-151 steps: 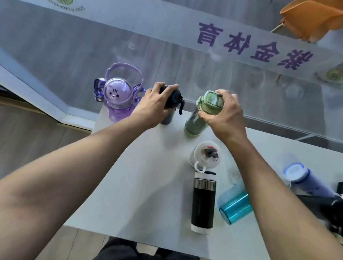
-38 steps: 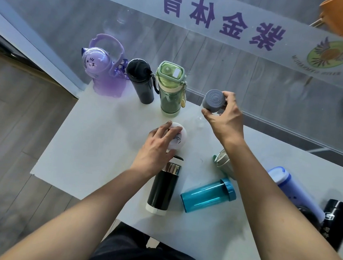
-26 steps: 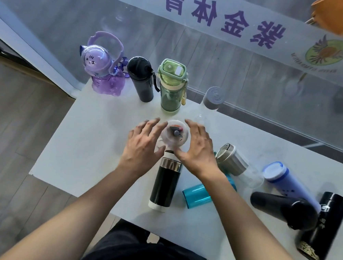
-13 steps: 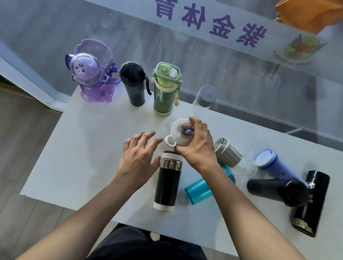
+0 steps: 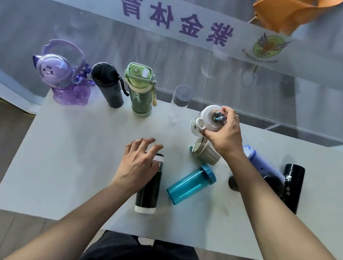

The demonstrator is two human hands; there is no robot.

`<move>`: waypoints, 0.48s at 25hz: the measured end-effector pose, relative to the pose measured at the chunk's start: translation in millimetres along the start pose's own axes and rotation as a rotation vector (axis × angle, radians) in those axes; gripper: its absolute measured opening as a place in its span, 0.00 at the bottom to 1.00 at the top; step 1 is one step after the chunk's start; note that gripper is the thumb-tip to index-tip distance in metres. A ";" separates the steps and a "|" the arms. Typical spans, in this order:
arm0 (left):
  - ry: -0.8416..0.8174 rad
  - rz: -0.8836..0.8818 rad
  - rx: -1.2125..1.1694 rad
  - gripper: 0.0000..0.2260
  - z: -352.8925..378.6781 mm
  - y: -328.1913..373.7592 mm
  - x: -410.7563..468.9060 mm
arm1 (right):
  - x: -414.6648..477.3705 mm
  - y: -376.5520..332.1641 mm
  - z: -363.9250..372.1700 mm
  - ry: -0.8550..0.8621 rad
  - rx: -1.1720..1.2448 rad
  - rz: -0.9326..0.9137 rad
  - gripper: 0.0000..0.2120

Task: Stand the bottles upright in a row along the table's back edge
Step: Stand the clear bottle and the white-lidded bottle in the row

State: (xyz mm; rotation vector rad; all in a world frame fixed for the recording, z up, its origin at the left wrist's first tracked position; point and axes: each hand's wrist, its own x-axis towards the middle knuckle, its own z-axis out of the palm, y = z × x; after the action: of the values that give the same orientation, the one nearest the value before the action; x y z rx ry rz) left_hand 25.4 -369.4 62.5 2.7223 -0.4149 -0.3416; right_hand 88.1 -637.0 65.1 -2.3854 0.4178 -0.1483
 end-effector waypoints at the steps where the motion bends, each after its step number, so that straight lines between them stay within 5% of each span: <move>1: 0.001 -0.020 0.010 0.20 2.9 3.3 -0.7 | 7.8 5.5 3.8 -0.030 0.001 0.012 0.42; 12: 0.033 -0.098 0.058 0.17 27.7 40.8 -2.7 | 40.8 45.1 20.1 -0.031 0.019 0.014 0.40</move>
State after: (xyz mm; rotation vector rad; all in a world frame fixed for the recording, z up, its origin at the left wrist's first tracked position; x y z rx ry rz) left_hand 5.1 -413.6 53.7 2.8075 -0.2872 -0.3142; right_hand 119.2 -669.9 19.9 -2.3621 0.4171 -0.1087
